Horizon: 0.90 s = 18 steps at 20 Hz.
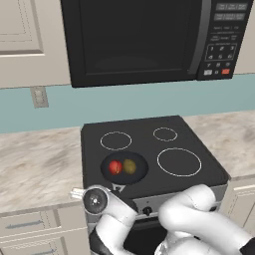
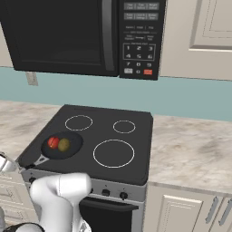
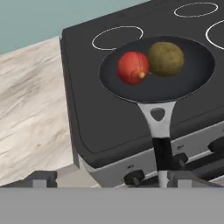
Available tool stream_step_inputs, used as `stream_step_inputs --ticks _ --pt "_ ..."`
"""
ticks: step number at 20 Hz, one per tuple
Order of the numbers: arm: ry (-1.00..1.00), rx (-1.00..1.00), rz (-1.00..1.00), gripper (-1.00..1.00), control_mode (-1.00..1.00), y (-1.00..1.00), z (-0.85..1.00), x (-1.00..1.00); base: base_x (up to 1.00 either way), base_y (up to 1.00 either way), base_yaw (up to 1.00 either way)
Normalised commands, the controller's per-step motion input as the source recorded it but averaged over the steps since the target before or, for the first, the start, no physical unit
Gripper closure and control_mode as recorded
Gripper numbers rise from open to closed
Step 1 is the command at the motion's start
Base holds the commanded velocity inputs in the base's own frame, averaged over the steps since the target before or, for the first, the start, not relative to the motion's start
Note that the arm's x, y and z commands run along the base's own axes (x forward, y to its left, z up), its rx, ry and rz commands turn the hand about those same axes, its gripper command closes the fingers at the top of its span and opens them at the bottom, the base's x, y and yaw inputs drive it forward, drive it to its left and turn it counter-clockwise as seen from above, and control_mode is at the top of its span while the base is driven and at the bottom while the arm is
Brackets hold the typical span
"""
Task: Put the potato and onion in the pan. Then turn on the front left burner and set the heat to medium.
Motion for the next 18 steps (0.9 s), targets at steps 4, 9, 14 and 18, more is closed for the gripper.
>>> stream_step_inputs --ticks 4,9,14,18 --pt "-0.48 0.0 -0.07 -1.0 -1.0 0.02 -0.01 -0.69 0.0 0.0 0.0" --pt "-0.4 0.0 -0.03 -1.0 -1.0 0.02 -0.2 -0.42 0.0 0.0 0.0" --pt "-0.32 0.0 -0.03 -1.0 -1.0 0.01 -0.25 -0.31 0.0 0.0 0.0" --pt "-0.15 -0.02 -0.03 -1.0 -1.0 0.03 -0.17 -0.19 0.0 0.0 0.0"
